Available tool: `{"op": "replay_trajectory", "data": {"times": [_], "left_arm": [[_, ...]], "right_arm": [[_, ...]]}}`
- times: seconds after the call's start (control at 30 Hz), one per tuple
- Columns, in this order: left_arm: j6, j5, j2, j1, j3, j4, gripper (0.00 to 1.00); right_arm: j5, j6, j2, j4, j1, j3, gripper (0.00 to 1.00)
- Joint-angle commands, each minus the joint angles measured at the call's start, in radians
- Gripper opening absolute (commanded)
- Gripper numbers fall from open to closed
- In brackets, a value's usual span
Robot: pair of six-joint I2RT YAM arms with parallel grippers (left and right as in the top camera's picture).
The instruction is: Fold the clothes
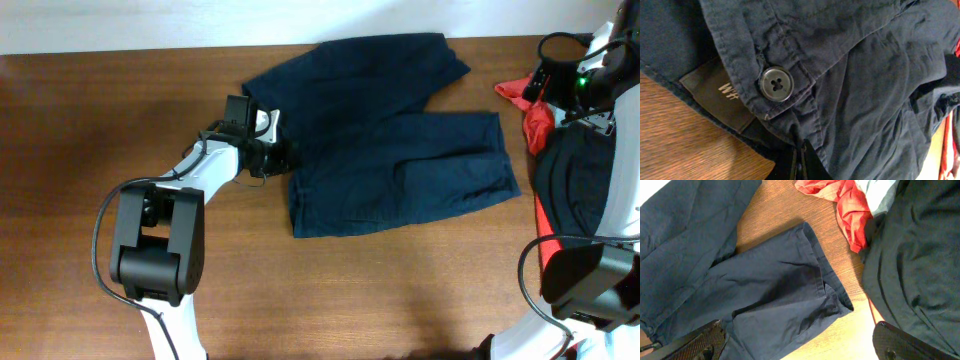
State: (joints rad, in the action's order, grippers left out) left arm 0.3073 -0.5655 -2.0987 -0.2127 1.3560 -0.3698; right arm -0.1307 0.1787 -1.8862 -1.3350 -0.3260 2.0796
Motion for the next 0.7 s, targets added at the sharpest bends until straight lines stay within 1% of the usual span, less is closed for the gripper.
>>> {"op": "replay_trajectory", "data": {"times": [0.0,0.07,0.1,0.3,0.43,0.53,0.6,0.67], "left_arm": [[-0.005,-0.015,0.038,0.006,0.021,-0.002,0.04],[-0.006,-0.015,0.044,0.006,0.021,-0.003,0.03],[-0.006,-0.014,0.045,0.006,0.021,-0.005,0.00],[-0.006,-0.014,0.053,0.022,0.021,-0.059,0.00],[-0.008,-0.014,0.089,0.027,0.021,-0.073,0.00],[-0.009,0.031,0.133,0.027,0.021,-0.073,0.00],[-0.009,0.067,0.143,0.026,0.021,-0.077,0.03],[-0.010,0.101,0.144,0.026,0.021,-0.099,0.09]], "right_arm": [[0.009,-0.010,-0.003,0.000,-0.002,0.005,0.98],[0.009,-0.010,-0.003,0.000,-0.002,0.005,0.98],[0.009,-0.010,-0.003,0.000,-0.002,0.005,0.98],[0.009,-0.010,-0.003,0.000,-0.002,0.005,0.98],[0.009,-0.010,-0.003,0.000,-0.002,0.005,0.98],[0.009,-0.010,-0.003,0.000,-0.002,0.005,0.98],[0.009,-0.010,-0.003,0.000,-0.002,0.005,0.98],[0.009,-0.010,-0.003,0.000,-0.002,0.005,0.98]]}}
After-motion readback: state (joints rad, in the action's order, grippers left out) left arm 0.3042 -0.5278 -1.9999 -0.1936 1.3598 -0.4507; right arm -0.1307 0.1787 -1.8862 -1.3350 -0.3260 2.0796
